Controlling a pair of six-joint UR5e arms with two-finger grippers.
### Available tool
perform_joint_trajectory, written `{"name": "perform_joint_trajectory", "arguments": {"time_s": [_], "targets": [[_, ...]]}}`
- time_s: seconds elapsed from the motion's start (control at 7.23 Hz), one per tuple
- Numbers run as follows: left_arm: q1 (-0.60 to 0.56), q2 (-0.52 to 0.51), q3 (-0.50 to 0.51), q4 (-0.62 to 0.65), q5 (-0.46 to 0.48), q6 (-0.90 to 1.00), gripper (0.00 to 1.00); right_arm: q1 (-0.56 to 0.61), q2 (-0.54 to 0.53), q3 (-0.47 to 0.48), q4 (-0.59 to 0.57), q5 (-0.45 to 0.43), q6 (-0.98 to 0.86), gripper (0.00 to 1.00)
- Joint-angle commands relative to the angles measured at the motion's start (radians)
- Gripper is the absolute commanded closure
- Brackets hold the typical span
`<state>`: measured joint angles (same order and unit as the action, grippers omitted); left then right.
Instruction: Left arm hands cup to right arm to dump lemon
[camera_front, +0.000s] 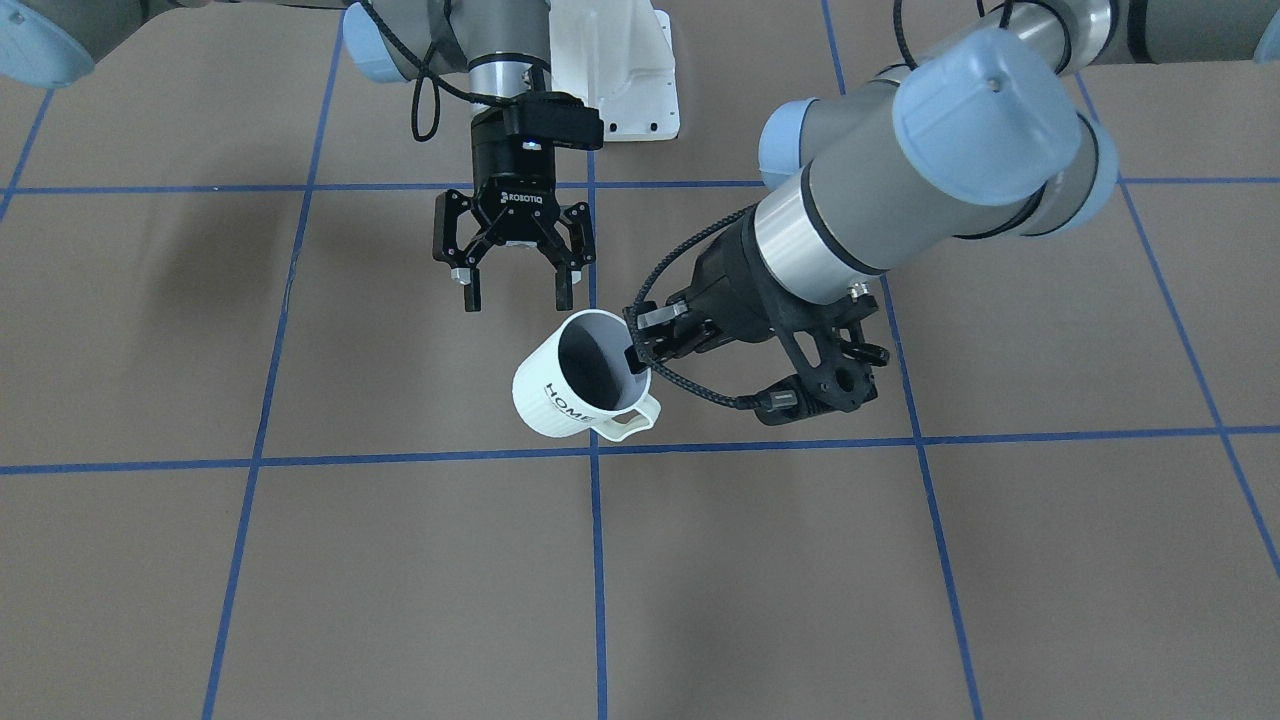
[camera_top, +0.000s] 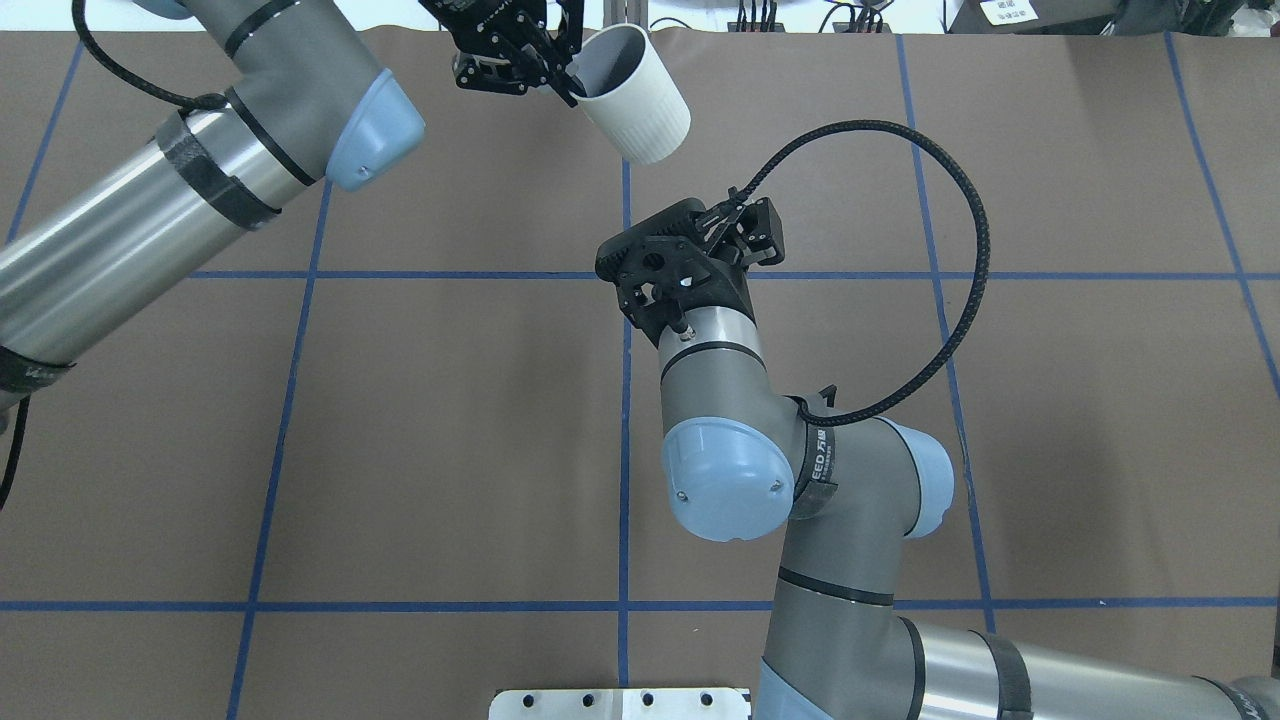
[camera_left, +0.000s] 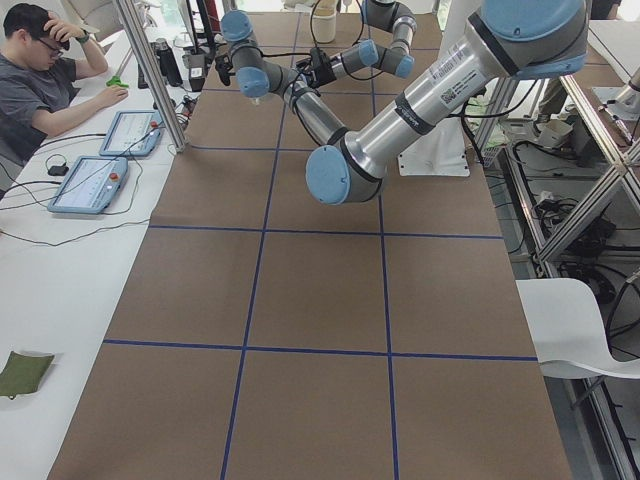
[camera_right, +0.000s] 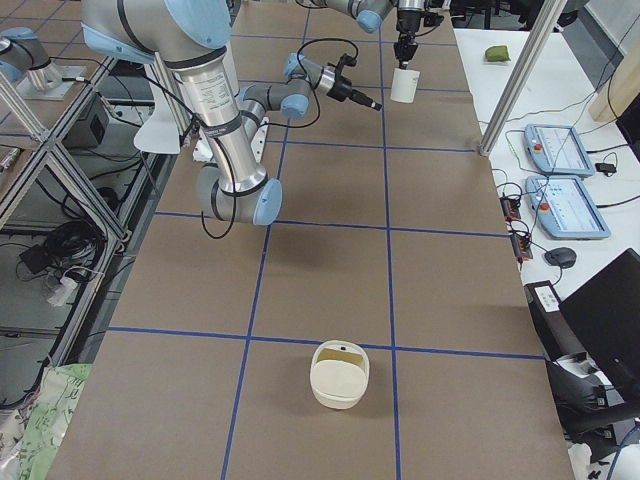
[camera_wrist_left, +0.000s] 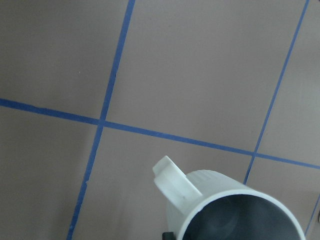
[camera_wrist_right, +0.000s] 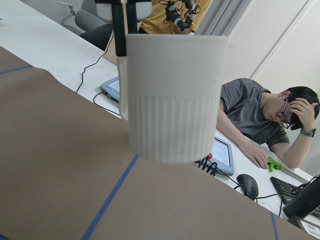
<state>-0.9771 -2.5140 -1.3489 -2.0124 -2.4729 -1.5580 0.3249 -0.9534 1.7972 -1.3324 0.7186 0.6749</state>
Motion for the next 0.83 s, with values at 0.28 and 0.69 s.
{"name": "perform_joint_trajectory", "arguments": {"time_s": [0.28,0.69], "targets": [[-0.037,0.079,0.065,0.02,0.307,0.13,1.0,0.057,0.005,0.073,0.001,0.212,0.066,0.0],[-0.109,0.095,0.037,0.382,0.299,0.512,1.0,0.309,-0.017,0.087,-0.007,0.808,0.156,0.0]]}}
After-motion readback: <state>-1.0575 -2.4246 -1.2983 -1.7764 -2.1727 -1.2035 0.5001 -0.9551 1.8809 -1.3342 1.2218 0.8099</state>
